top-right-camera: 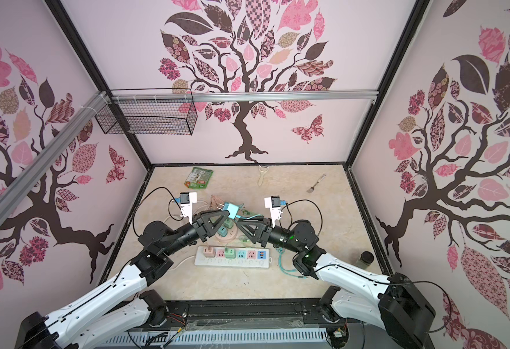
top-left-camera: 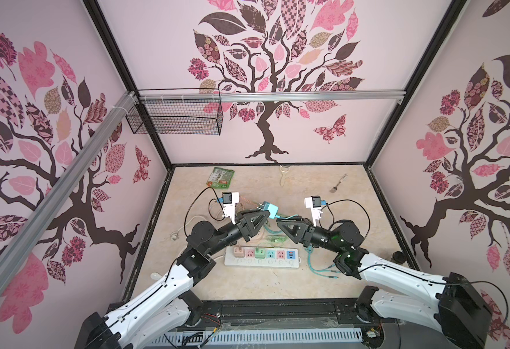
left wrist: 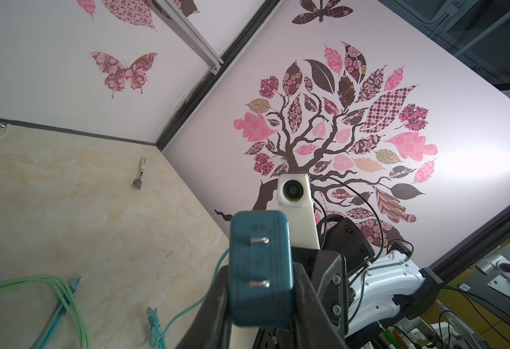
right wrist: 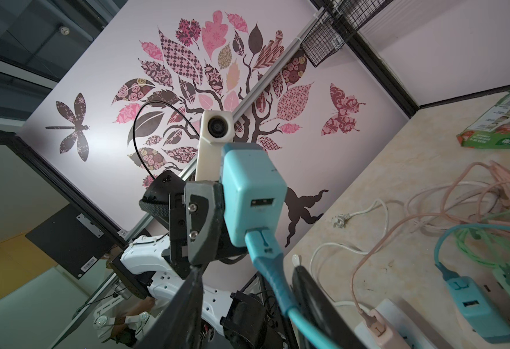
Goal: Insert the plug
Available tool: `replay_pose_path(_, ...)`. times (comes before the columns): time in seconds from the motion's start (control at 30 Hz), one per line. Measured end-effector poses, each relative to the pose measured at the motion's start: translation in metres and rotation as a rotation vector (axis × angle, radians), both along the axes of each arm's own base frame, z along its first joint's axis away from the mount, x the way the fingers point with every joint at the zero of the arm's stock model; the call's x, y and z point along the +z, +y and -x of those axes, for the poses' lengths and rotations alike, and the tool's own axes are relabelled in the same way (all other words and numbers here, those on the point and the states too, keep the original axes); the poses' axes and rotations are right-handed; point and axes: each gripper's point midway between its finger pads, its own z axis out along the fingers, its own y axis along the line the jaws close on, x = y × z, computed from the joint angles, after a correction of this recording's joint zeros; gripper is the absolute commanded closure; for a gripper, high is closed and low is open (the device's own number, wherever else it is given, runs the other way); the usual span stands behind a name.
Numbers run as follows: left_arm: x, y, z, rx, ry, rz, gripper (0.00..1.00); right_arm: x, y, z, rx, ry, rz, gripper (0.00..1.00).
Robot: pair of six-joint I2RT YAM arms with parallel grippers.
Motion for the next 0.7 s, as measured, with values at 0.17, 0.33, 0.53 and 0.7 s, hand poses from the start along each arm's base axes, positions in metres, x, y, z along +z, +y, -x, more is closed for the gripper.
replay_pose_path(0.17,-0.003,-0.002,0.001,-0.009,0.01,0.013,1.0,0.005,0.004,-0.005,-0.004,0.001,-0.009,0.52)
replay_pose_path(0.33,-0.007,0.001,0.004,-0.009,0.015,0.027,1.0,0.014,0.008,-0.01,-0.009,-0.003,-0.014,0.56)
replay_pose_path(0.53,-0.005,0.005,0.006,0.003,0.003,0.041,1.0,0.016,0.011,-0.014,-0.011,-0.001,-0.015,0.56)
replay_pose_path(0.7,-0.007,0.005,0.006,0.001,0.008,0.037,1.0,0.009,0.014,-0.017,-0.009,0.017,-0.005,0.55)
